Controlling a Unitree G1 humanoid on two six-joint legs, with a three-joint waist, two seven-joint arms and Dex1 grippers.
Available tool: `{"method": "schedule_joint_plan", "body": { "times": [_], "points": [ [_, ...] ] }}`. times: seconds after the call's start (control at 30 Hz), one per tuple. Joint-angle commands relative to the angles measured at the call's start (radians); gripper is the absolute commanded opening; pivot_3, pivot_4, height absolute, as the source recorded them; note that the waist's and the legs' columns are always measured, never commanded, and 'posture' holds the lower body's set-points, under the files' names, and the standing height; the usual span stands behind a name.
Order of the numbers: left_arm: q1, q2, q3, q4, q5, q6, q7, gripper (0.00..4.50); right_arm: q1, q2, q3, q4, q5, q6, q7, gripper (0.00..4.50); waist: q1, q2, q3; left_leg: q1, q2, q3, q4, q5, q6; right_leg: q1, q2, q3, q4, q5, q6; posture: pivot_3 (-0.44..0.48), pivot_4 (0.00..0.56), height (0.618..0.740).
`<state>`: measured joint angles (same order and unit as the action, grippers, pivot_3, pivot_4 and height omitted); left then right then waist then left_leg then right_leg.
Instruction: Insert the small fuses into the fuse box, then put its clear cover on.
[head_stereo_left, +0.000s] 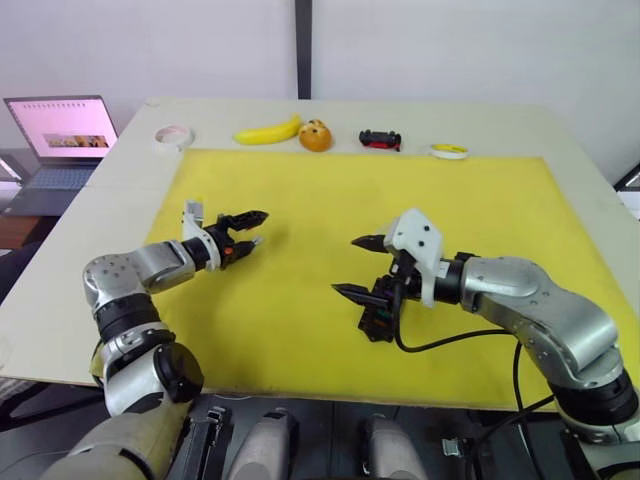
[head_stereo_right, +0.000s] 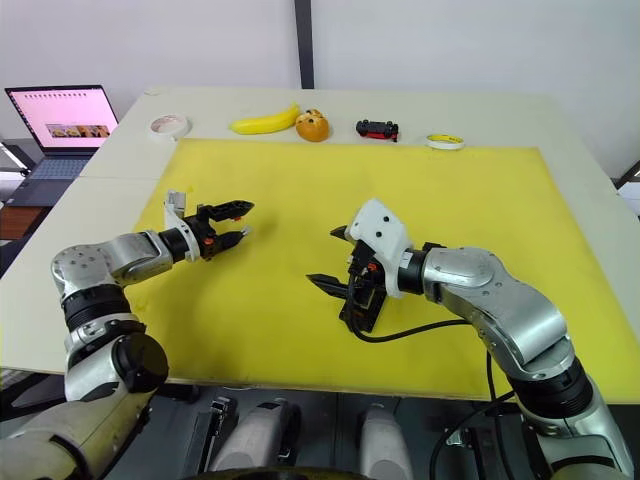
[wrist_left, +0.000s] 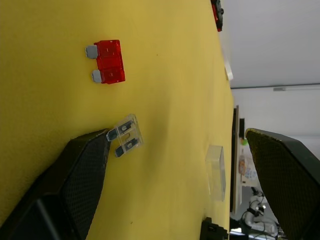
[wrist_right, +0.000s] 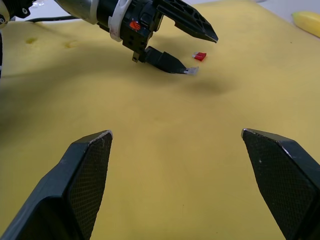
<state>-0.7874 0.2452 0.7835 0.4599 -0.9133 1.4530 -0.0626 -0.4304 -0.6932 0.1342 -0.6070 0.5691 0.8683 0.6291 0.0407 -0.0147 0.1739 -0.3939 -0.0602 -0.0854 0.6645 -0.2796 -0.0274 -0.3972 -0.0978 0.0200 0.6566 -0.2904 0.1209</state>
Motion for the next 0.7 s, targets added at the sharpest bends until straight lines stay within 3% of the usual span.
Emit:
{"method": "schedule_joint_plan", "body": {
  "times": [0.03, 0.07, 0.7],
  "points": [
    [0.009, -0.036, 0.001, 0.002, -0.012, 0.043, 0.024, 3.13, -0.001, -0.008, -0.037, -0.042, 0.007, -0.001, 0.000, 4.50, 0.000, 0.000, 0.000, 0.000, 0.000, 0.000, 0.000, 0.000, 0.000, 0.000, 0.000, 0.000, 0.000, 0.000, 0.000, 0.000, 0.150, 0.740],
    [0.008, -0.037, 0.004, 0.001, -0.011, 0.047, 0.032, 2.78, -0.001, -0.008, -0.037, -0.042, 0.007, 0.000, 0.000, 4.50, 0.000, 0.000, 0.000, 0.000, 0.000, 0.000, 0.000, 0.000, 0.000, 0.000, 0.000, 0.000, -0.001, 0.000, 0.000, 0.000, 0.150, 0.740],
    [0.028, 0.029, -0.009, 0.071, 0.021, -0.003, -0.017, 2.78, 0.011, -0.019, -0.056, -0.047, 0.007, 0.005, 0.004, 4.50, -0.014, 0.000, 0.000, -0.001, 0.001, 0.001, -0.001, 0.000, 0.000, -0.001, 0.001, 0.000, -0.001, 0.000, 0.000, 0.000, 0.150, 0.740]
  ]
}}
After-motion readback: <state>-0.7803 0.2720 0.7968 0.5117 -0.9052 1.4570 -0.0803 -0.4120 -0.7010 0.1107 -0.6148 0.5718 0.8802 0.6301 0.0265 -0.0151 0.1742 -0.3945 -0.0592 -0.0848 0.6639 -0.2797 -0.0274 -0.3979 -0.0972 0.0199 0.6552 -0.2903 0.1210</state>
